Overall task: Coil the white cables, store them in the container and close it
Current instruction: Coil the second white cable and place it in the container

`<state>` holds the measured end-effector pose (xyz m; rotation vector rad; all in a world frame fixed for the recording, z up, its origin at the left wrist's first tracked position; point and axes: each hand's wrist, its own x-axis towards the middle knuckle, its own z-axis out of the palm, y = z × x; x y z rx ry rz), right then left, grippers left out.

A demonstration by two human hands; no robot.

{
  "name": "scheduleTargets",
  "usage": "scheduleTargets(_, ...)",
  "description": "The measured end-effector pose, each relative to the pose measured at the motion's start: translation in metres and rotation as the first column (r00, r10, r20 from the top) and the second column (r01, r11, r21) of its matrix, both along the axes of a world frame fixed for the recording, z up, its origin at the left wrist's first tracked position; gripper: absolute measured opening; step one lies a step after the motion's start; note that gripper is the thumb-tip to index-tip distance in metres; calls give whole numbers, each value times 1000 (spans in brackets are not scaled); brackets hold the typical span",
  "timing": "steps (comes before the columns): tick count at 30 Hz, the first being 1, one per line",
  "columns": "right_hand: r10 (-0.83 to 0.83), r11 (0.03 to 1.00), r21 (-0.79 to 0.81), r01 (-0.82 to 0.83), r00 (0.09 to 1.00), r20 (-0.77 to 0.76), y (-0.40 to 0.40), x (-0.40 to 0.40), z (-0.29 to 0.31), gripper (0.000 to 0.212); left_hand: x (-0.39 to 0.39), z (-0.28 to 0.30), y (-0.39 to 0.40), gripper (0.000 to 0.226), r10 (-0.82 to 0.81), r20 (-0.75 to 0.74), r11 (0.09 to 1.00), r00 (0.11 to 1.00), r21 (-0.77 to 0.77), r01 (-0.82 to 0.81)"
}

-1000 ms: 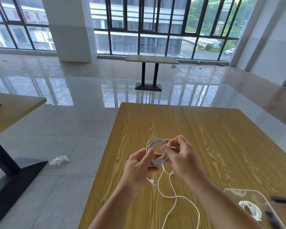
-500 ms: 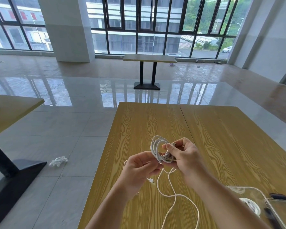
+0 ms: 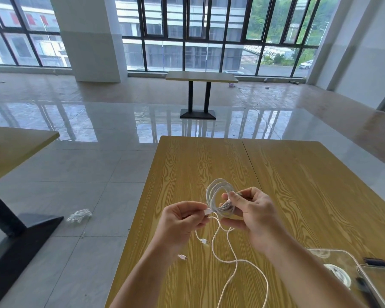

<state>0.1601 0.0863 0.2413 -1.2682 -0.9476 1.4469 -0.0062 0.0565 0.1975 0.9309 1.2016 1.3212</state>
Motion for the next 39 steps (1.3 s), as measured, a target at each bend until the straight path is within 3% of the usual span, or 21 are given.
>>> scheduleTargets(5, 2, 1000, -23, -1, 1000, 11, 3, 6, -4, 14, 4, 1, 1, 19, -2, 45, 1000, 999, -1, 2)
scheduleTargets(10, 2, 1000, -28, -2, 1000, 0, 2, 12, -10, 16, 11, -3, 2, 20, -48, 206, 998, 977, -31, 56)
scheduleTargets(14, 36, 999, -14, -36, 999, 15, -2, 15, -13, 19, 18, -5, 2, 46, -85, 120, 996, 989, 2, 85)
scheduleTargets(21, 88, 996, -4, -87, 996, 5, -10, 24, -26, 22, 32, -11, 1, 26, -35, 50, 999, 998, 3, 35)
scheduleTargets(28, 73, 995, -57, -78, 994, -86, -15, 56, -44, 19, 51, -24, 4, 23, -81, 33, 994, 996, -67, 83)
scheduleTargets(39, 15, 990, -135, -29, 994, -106, -16, 129, -65, 19, 114, -39, 11, 20, -166, 35, 971, 985, -170, 170)
